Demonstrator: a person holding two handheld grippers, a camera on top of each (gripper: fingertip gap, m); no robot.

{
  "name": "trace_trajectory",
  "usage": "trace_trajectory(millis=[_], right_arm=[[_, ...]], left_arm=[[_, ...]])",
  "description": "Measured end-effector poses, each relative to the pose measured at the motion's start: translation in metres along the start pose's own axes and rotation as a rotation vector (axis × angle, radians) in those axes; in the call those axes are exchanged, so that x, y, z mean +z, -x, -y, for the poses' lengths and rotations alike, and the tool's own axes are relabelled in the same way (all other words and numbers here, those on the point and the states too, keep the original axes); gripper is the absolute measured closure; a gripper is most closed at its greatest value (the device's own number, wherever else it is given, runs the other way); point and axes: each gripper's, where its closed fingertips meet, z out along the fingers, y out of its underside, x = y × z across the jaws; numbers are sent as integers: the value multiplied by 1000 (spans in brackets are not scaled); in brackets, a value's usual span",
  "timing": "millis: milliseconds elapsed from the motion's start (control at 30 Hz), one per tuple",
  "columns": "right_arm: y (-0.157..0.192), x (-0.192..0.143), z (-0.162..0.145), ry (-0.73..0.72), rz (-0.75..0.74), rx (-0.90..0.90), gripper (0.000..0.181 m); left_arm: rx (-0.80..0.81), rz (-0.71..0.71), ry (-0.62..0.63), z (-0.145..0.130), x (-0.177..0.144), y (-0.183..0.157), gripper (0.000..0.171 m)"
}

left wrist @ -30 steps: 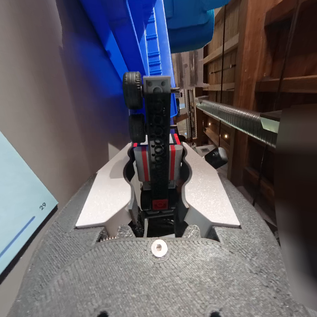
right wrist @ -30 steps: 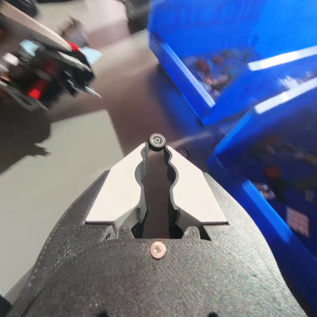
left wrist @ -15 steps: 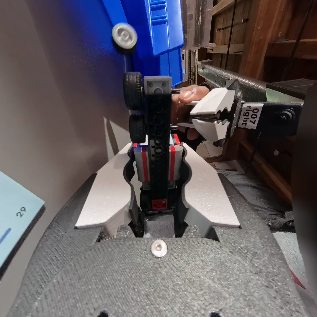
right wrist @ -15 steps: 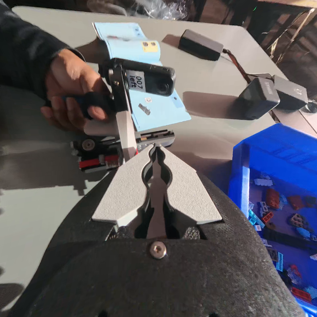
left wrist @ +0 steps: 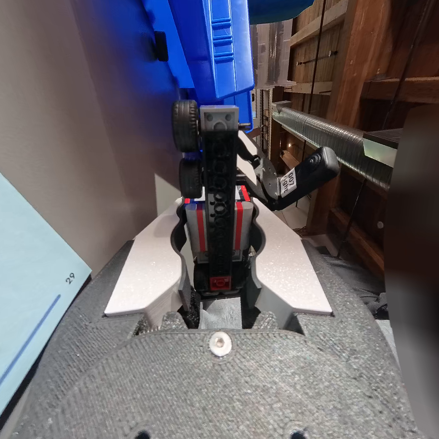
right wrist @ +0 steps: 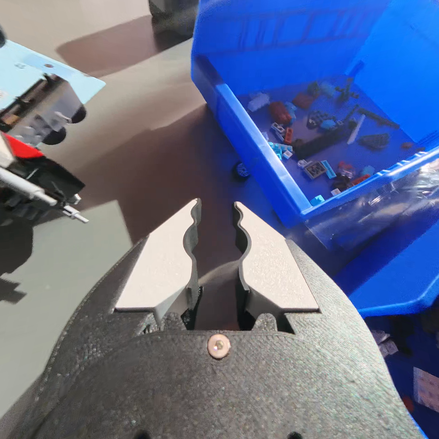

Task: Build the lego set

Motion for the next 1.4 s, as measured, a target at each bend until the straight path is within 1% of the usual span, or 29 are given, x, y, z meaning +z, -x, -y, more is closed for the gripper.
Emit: trace_trajectory(millis=[133,267,333,400,500,600,733,867,1000,1067,1133,1200,1300,1400], right_arm=[[-5,21,1,54,-35,59,152],[-13,37,4,93,-76,63,151],[-14,43,4,111,-70,65,153],[-13,48,3,142,-68,53,154],[-19,55,1,173,-108,21,156],[-26,60,3,177,-134,10,155],[-22,60,9,143,-107,-24,157],[-7,48,13,105,-17,-75,157],[22,31,14,112,123,-290,157],[35,24,17,107,195,-357,156],[47,21,25,53,273,-337,154],[53,20,29,13,333,-261,152],[49,18,31,-38,336,-161,148],[48,10,18,-31,353,-93,147]], left_arm=[[4,-7,-12,2,2,-1,119],[12,-23,-33,5,4,-4,119],[10,-29,-37,6,4,-4,119],[0,-35,-36,7,5,-4,119],[-6,-42,-33,7,5,-4,119],[-9,-49,-36,7,4,-5,119],[-16,-61,-46,9,2,-6,119],[-18,-59,-54,10,1,-6,119],[-5,-35,-75,13,-3,-4,119],[-7,-29,-96,16,-6,-3,119],[-9,-26,-113,19,-9,-3,119],[-6,-21,-123,22,-11,-3,119],[-3,-21,-132,24,-13,-3,119],[-5,-19,-135,25,-14,-2,119]])
